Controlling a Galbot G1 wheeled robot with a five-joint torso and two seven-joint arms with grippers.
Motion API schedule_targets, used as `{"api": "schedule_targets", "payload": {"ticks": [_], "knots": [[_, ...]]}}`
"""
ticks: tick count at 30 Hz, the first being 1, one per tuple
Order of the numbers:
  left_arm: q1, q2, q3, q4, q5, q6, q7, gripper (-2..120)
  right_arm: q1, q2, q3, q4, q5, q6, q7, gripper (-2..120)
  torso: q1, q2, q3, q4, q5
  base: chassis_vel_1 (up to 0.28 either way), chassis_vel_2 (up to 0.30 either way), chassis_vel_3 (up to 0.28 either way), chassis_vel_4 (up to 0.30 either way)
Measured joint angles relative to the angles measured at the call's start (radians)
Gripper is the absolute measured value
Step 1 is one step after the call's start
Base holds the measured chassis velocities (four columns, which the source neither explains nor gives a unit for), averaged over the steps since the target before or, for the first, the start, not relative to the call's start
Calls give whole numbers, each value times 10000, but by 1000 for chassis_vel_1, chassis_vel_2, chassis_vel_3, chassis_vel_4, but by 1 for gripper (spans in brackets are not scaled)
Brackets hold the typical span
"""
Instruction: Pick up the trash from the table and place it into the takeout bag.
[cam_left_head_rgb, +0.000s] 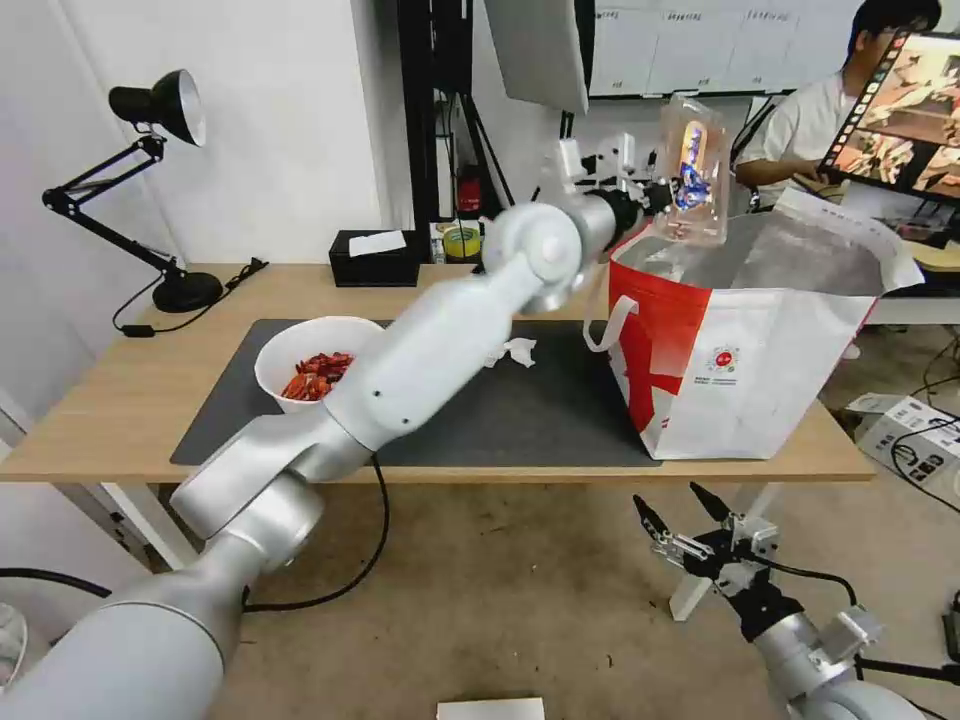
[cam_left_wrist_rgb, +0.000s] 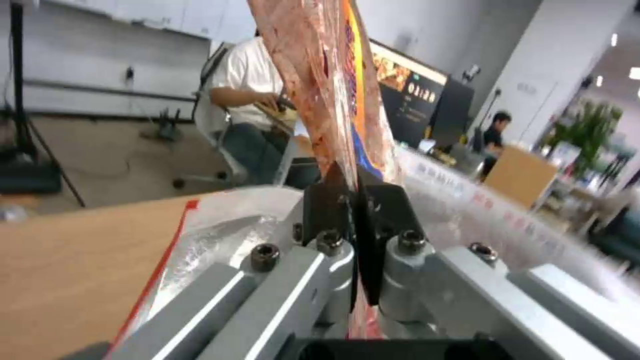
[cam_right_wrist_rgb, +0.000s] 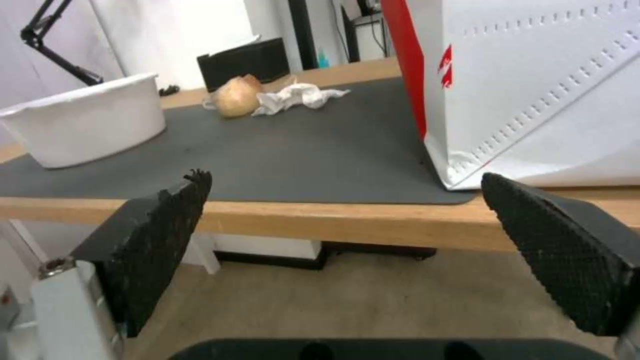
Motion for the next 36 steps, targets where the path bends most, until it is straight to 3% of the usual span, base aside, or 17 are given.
{"api": "schedule_targets", "payload": {"ticks": [8, 17, 21, 32, 36], "knots": [[47, 244, 693, -172, 605, -163, 735, 0, -12, -42, -16, -21, 26, 27, -1, 100, 0, 0, 0, 1, -1, 0, 0, 0, 0], [105, 386, 921, -306, 599, -236, 822, 2, -99, -102, 22, -23, 58, 92, -47, 100, 0, 0, 0, 1, -1, 0, 0, 0, 0], [165, 461, 999, -494, 470, -278, 814, 21, -58, -80, -3, -20, 58, 93, -43, 100, 0, 0, 0, 1, -1, 0, 0, 0, 0], [300, 686, 944, -924, 213, -325, 787, 59, -55, -109, -6, 21, 68, 65, -4, 100, 0, 0, 0, -2, -1, 0, 0, 0, 0], [370, 1161, 824, -1420, 131, -827, 789, 72, -55, -116, -2, 57, 75, 61, -2, 100, -1, 0, 0, 2, -2, 0, 0, 0, 0]]}}
